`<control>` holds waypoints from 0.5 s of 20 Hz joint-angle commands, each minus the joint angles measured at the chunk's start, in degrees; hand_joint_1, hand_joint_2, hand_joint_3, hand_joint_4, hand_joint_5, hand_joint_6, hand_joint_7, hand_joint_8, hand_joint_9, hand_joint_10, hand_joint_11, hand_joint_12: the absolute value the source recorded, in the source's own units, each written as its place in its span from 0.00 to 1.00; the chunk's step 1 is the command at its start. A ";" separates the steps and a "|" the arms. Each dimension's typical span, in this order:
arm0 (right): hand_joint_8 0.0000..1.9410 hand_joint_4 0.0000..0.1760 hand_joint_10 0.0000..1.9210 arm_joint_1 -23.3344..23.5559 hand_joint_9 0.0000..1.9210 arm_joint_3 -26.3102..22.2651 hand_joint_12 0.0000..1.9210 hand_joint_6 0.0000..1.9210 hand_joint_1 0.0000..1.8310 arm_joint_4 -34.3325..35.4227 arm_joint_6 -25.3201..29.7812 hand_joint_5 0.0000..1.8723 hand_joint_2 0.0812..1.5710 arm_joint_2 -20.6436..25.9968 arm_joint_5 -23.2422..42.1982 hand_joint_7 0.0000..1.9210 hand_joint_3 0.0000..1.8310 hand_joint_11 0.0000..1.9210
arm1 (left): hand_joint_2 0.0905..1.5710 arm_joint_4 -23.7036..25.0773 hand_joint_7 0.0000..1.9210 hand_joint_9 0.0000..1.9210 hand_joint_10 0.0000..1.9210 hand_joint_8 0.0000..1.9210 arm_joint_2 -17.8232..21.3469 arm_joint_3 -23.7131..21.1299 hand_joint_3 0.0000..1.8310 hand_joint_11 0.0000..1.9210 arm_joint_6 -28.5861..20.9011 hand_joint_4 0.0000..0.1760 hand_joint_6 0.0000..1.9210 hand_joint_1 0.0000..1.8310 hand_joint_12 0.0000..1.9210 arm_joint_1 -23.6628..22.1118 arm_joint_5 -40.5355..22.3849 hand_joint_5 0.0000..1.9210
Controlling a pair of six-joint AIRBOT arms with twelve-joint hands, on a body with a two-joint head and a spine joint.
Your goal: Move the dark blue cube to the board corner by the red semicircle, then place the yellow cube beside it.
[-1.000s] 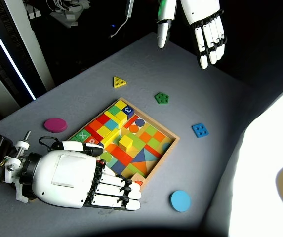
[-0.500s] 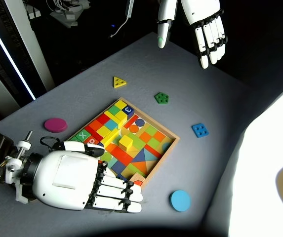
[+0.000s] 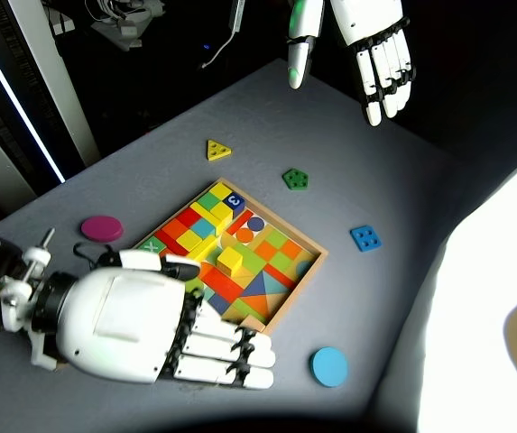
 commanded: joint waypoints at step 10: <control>0.00 0.00 0.00 3.52 0.00 -6.25 0.00 0.01 0.00 -0.69 0.42 0.44 0.71 -1.67 2.60 0.07 0.00 0.00 | 0.69 2.08 0.00 0.00 0.00 0.00 0.39 -0.10 0.00 0.00 0.13 0.33 0.00 0.00 0.11 -0.61 -4.58 0.00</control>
